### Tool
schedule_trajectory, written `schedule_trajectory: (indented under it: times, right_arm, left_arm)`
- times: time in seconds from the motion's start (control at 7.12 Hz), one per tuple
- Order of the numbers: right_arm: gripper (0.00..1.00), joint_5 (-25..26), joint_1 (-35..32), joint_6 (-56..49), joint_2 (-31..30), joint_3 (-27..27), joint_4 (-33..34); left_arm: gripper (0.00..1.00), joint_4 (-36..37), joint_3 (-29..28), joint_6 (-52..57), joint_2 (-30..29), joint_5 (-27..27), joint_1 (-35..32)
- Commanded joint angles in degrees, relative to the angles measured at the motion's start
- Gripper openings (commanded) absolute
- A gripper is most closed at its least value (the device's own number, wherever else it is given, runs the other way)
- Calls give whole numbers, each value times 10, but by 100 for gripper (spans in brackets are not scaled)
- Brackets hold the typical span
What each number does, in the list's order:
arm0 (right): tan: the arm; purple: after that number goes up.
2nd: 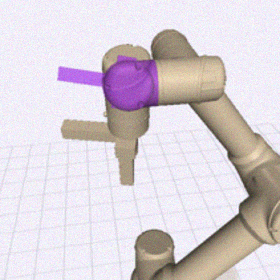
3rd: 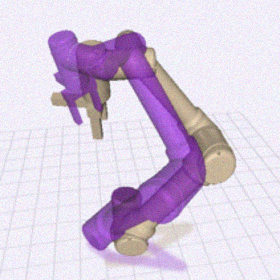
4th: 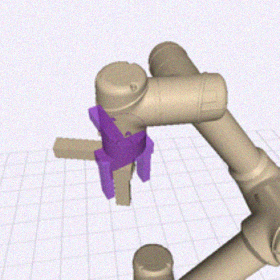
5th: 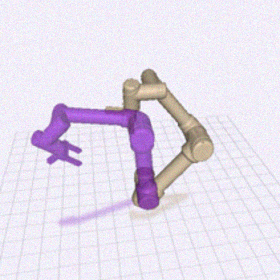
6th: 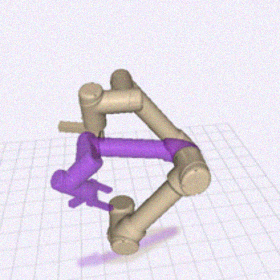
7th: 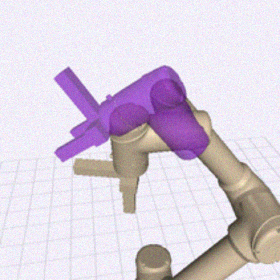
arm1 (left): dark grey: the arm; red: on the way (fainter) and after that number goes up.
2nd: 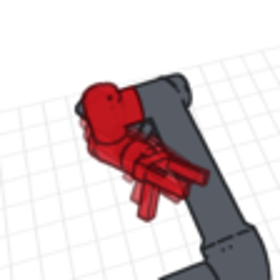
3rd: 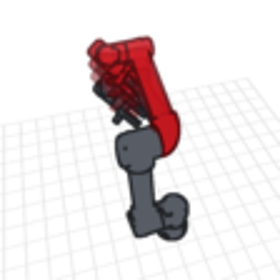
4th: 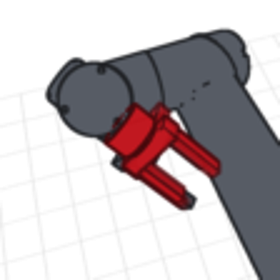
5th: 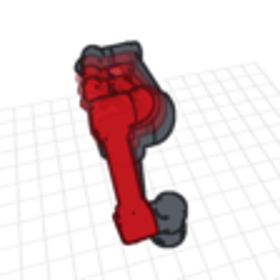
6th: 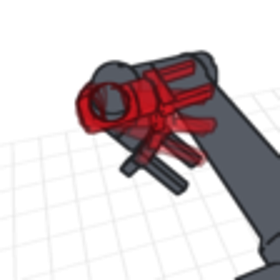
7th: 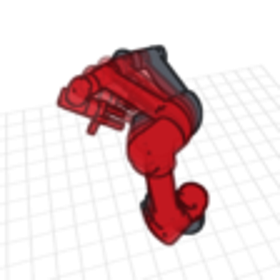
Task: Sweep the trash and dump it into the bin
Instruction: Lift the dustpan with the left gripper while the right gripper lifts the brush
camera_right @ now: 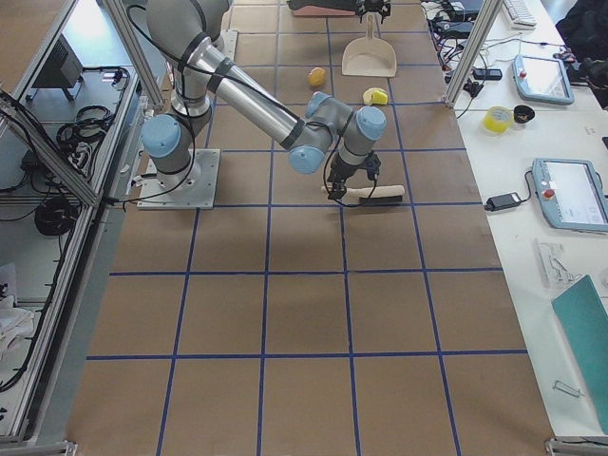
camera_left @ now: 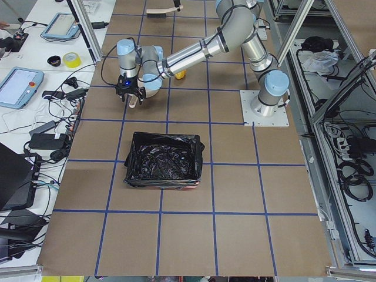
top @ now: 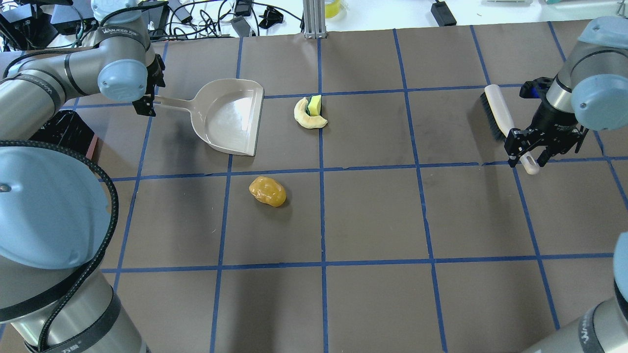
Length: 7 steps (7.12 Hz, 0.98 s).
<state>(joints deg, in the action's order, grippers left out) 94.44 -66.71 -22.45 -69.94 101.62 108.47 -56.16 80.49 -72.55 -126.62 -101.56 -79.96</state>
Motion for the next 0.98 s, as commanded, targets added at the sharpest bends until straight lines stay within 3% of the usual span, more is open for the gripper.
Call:
schedule_trajectory:
  times: [0.0, 0.14, 0.28, 0.56, 0.84]
  right_arm:
    - [48, 1, 0, -14, 0, 0, 1]
    - [38, 4, 0, -19, 0, 0, 1]
    - [24, 5, 0, -19, 0, 0, 1]
    - [4, 7, 1, -15, 0, 0, 0]
    - [0, 7, -4, -9, -17, -1, -2]
  left_arm:
    - [82, 0, 2, -1, -2, 16, 4]
    - [35, 0, 4, -10, -3, 51, 4]
    - [14, 1, 5, -10, -2, 67, 4]
    - [0, 4, 6, -8, 7, 87, 4]
    - [0, 18, 18, -4, 20, 94, 0]
